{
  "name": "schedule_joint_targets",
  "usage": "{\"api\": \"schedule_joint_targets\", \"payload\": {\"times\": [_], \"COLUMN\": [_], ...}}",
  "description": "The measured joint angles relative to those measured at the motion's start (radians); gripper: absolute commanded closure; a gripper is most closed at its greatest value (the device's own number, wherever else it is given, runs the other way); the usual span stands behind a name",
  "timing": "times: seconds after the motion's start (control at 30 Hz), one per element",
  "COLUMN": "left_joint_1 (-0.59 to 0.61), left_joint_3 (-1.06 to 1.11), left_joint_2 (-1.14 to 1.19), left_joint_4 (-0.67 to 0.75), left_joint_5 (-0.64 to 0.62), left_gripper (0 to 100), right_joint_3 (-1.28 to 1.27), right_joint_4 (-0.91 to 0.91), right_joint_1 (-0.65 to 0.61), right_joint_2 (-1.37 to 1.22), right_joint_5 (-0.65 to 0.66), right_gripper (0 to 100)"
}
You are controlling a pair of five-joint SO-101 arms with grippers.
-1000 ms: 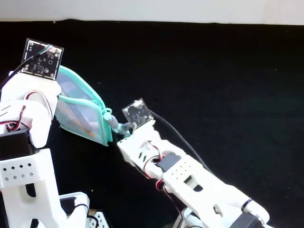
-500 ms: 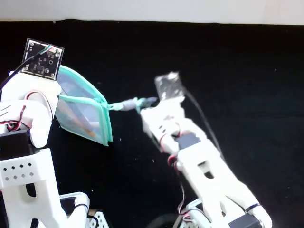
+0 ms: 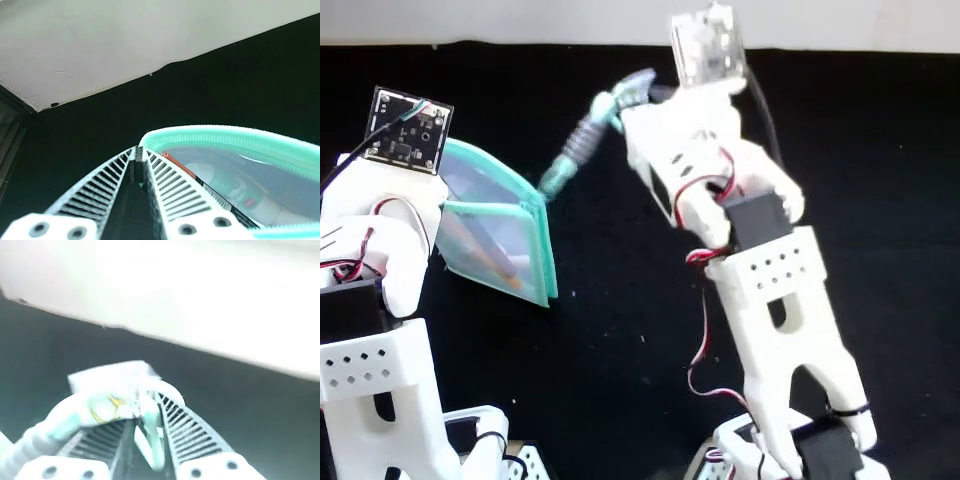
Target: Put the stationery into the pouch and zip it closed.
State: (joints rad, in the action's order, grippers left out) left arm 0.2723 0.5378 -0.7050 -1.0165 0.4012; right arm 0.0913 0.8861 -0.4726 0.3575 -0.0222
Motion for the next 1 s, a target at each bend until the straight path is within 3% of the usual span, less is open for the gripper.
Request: {"api": "schedule_joint_targets", "payload": {"times": [0.27,0.5,1.0], "left_joint_1": [-0.012,-0.164,-0.394], "left_joint_3": [0.000,0.000,0.000], "left_joint_2": [0.000,-0.002,-0.002], "left_joint_4": [0.000,0.002,0.002], "left_joint_5": [0.000,0.003,0.003], "left_gripper": [99,99,99], "right_joint_3": [0.442,0.698,0.956], "right_joint_4": [0.155,0.172,0.218], "right_joint_1": [-0.167,-0.276,-0.290], "right_joint_2": [-0.153,-0.264,-0.304], "right_joint_5": [0.101,0.167,0.184], "right_gripper": [99.1,99.1,99.1]}}
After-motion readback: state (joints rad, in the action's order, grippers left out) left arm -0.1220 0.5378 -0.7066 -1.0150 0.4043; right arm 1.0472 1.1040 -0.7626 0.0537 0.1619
